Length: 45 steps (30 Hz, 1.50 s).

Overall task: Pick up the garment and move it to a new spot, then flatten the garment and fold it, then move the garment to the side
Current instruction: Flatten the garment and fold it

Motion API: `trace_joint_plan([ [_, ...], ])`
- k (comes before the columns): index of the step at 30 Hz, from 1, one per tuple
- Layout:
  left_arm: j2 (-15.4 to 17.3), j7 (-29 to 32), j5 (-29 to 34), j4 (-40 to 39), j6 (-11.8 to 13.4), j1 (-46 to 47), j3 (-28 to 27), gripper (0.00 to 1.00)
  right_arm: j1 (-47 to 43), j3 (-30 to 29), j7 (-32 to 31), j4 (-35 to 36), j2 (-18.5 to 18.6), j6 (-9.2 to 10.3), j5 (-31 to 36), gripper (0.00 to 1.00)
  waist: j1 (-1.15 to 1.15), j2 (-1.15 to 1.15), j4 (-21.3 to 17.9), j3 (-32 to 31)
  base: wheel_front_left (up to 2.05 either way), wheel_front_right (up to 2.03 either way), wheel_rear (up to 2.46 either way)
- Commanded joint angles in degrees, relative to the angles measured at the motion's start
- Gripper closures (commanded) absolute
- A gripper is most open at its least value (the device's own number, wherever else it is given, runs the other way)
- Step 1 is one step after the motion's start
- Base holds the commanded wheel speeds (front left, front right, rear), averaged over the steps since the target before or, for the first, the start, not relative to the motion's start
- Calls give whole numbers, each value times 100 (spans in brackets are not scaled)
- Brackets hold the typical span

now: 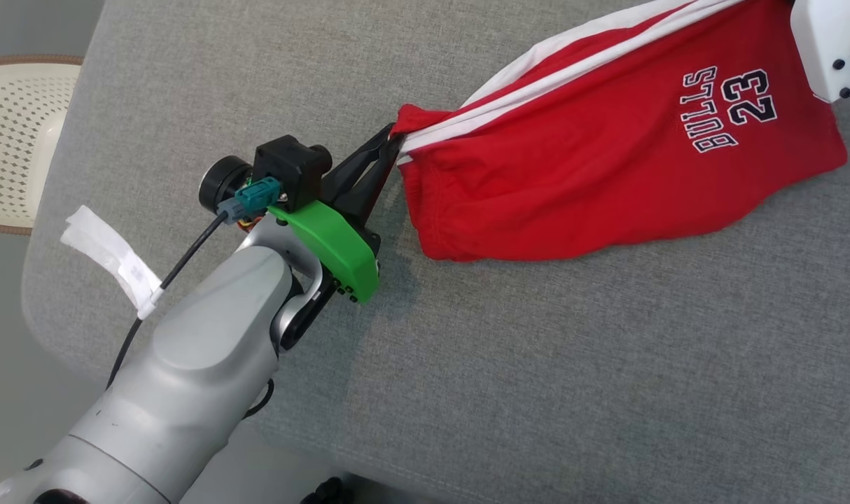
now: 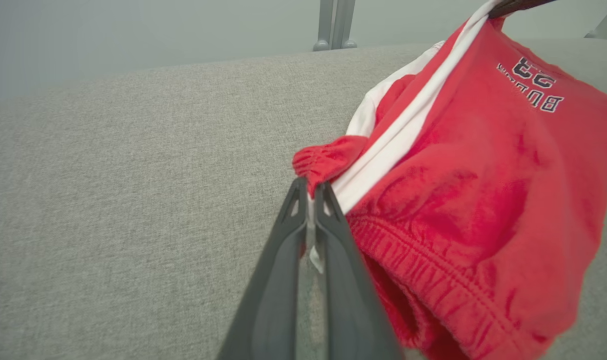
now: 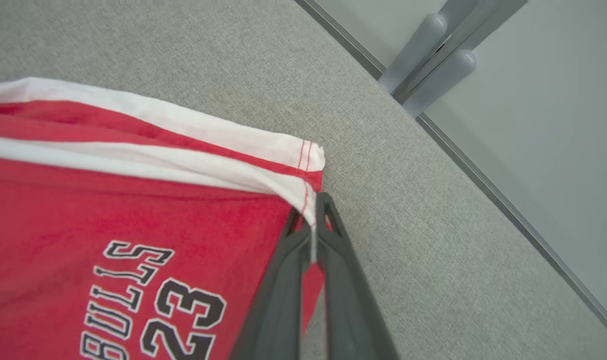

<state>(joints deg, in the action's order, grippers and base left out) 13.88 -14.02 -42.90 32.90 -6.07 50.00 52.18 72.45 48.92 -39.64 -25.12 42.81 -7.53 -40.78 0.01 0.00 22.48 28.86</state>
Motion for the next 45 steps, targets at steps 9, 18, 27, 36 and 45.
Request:
trace_joint_plan([
  [9, -253, -118, 85, 404, -33, 230, -215, 60, 417, 572, 522, -443, 32, 8, -79, 100, -1, 0, 142, 129, 0, 0, 0],
  [18, -457, -120, 291, 728, 11, 41, -600, 0, 383, 818, 1031, -967, -216, 7, -149, 0, -1, 0, 58, -68, 0, 0, 0],
  [27, -369, -117, 583, 720, 148, -403, -1152, 0, -87, 839, 1879, -1335, -519, 7, -431, 0, -1, 0, -278, -717, 0, 0, 0],
  [36, -391, -115, 464, 58, 440, -1335, -2405, 0, -1080, 482, 3309, -1428, -948, 7, -1021, 0, -1, 0, -798, -1547, 0, 0, 0],
  [45, -542, -110, 941, -554, 685, -2409, -3284, 0, -2271, -162, 5067, -1685, -1499, 7, -991, 0, -1, 0, -1284, -2074, 0, 0, 0],
])
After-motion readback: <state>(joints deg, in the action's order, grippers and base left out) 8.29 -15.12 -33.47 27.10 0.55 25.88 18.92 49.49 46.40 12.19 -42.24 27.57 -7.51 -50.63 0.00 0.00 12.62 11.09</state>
